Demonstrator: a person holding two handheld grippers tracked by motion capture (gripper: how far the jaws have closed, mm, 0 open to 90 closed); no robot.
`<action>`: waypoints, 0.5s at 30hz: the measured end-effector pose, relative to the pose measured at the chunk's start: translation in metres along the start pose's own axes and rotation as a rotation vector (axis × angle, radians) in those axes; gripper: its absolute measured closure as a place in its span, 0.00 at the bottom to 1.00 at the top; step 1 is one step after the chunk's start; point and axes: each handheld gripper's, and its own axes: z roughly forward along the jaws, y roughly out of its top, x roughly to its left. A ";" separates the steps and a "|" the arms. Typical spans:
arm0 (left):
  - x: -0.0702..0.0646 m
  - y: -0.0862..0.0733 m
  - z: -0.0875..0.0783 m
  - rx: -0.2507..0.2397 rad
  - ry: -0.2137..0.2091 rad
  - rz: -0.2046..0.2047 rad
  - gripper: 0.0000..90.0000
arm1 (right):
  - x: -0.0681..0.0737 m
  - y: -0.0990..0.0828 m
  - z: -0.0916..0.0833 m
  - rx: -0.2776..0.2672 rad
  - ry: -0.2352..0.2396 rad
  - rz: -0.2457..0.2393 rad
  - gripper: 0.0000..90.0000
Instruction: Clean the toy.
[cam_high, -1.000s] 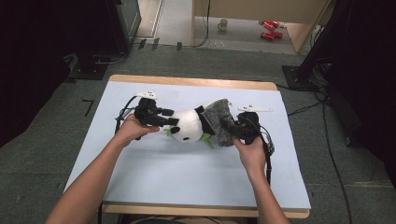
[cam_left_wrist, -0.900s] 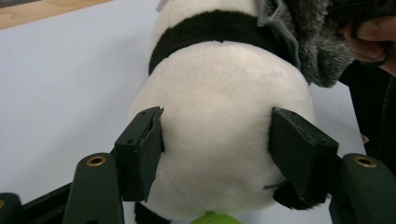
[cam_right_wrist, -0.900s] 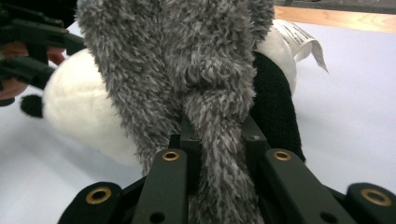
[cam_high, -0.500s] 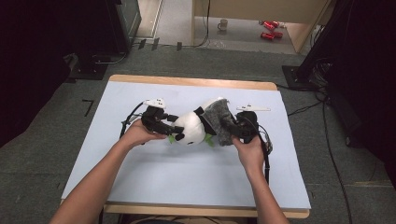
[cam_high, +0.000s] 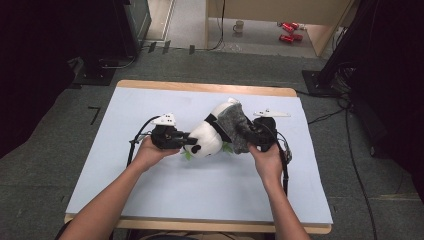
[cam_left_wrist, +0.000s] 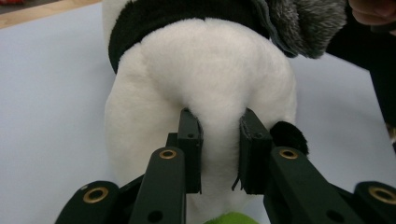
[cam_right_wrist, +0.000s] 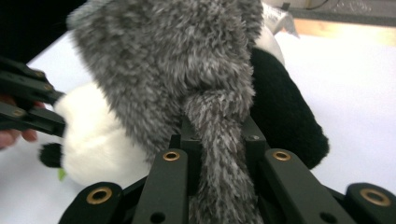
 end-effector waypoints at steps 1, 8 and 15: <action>-0.001 0.000 -0.001 -0.017 -0.015 -0.028 0.85 | 0.002 0.003 -0.004 -0.012 0.005 0.000 0.87; -0.018 0.004 -0.002 -0.168 0.001 -0.191 0.85 | 0.020 0.017 -0.030 -0.095 0.058 -0.009 0.87; -0.021 -0.003 0.005 -0.147 0.051 -0.217 0.84 | 0.045 0.007 -0.027 -0.071 0.153 -0.013 0.87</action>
